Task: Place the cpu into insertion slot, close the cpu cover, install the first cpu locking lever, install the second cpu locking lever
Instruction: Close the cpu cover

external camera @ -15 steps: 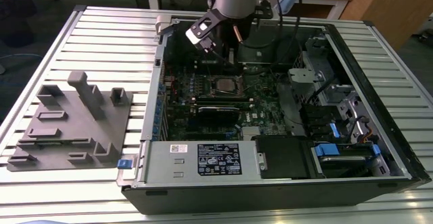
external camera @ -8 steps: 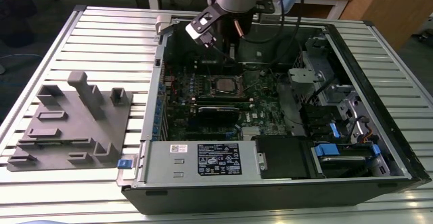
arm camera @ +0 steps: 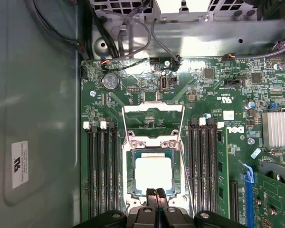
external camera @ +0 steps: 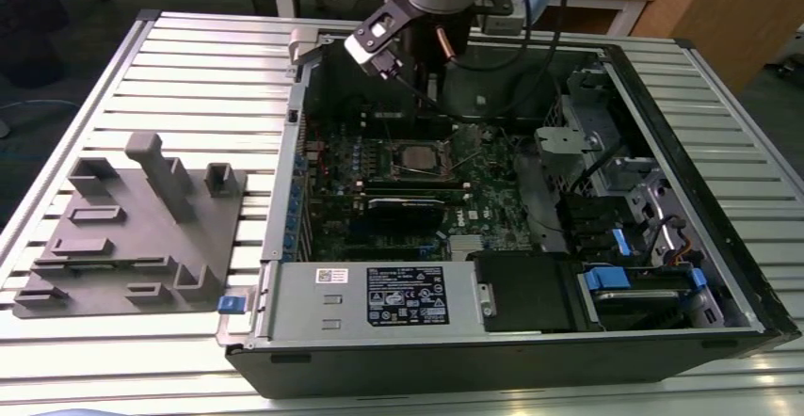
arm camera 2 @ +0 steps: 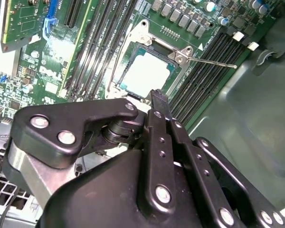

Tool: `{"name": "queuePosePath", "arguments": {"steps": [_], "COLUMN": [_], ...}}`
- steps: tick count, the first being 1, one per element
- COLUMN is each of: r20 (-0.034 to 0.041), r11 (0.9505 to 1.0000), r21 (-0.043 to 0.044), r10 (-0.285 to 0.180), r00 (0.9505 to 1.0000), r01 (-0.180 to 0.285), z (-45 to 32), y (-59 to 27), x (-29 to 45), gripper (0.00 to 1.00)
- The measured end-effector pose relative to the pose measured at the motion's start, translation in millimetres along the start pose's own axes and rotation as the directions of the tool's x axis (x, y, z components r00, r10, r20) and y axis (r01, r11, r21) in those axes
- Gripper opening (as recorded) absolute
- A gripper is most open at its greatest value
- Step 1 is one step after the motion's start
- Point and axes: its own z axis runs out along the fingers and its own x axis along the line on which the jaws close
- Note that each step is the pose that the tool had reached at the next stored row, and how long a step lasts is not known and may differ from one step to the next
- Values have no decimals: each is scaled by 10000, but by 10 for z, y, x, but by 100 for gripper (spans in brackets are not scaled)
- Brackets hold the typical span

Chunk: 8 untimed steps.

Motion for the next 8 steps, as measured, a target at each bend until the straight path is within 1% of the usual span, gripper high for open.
{"name": "queuePosePath", "arguments": {"steps": [4,6,8], "r20": [-2,0,-1], "r11": [10000,10000,10000], "r21": [-2,0,-1], "r10": [0,0,0], "r00": [10000,10000,10000], "r01": [0,0,0], "z": [-13,-79,-80], "y": [0,3,2], "x": [0,2,2], "gripper": [11,11,11]}}
